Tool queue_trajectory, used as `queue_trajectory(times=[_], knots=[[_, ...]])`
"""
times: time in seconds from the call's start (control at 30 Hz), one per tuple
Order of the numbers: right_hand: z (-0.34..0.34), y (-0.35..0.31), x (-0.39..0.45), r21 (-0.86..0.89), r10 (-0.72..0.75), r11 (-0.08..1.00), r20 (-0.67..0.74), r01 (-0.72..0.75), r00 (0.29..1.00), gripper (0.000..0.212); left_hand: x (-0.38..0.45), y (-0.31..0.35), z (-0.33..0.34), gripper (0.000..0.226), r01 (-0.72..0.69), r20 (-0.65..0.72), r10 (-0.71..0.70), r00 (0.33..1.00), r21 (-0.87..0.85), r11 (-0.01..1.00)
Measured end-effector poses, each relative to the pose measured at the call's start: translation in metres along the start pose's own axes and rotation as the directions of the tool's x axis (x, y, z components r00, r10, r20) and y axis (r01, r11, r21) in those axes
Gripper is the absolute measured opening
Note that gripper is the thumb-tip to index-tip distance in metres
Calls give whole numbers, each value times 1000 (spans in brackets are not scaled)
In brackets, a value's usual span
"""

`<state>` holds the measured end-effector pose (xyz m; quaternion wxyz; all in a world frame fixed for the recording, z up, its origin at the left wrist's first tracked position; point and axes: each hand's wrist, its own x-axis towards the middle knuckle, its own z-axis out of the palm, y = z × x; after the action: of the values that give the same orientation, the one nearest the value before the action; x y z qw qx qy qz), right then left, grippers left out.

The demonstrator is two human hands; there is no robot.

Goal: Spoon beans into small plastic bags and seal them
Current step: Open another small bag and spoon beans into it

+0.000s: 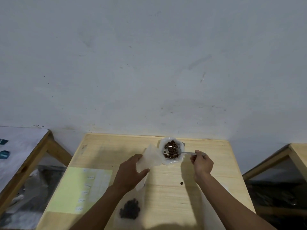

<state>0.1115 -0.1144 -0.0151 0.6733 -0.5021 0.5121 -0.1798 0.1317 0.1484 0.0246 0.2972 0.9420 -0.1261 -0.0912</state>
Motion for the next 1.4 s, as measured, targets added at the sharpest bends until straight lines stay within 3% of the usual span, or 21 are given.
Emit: queue_trajectory(times=[0.23, 0.43, 0.53, 0.67, 0.77, 0.87, 1.07, 1.23, 1.4], knots=[[-24, -35, -32, 102, -143, 986, 75, 135, 987, 18, 14, 5, 21, 65, -14, 84, 10, 996, 56, 998], [-37, -38, -60, 41, -286, 958, 178, 283, 942, 20, 25, 14, 29, 57, -72, 67, 67, 996, 76, 995], [-40, -37, -71, -30, -391, 910, 271, 414, 880, 21, 27, 17, 31, 55, -98, 62, 93, 994, 84, 992], [-40, -37, -79, -85, -543, 777, 410, 624, 733, 22, 27, 16, 31, 53, -101, 58, 97, 994, 79, 992], [-40, -40, -77, -99, -611, 702, 427, 706, 667, 22, 26, 12, 32, 51, -89, 36, 87, 996, 60, 994], [-39, -46, -69, -96, -631, 700, 381, 707, 676, 18, 24, 6, 34, 51, -73, 23, 71, 997, 68, 995], [-34, -35, -40, -149, -564, 768, 303, 623, 768, 19, 18, -9, 42, 60, -62, 82, 55, 995, 93, 994], [-26, -18, -29, -224, -527, 753, 359, 619, 771, 22, 22, -6, 48, 62, -104, 238, 95, 967, 26, 994], [-18, -14, -24, -244, -541, 706, 421, 666, 728, 28, 38, 5, 58, 68, -123, 363, 117, 925, -5, 992]])
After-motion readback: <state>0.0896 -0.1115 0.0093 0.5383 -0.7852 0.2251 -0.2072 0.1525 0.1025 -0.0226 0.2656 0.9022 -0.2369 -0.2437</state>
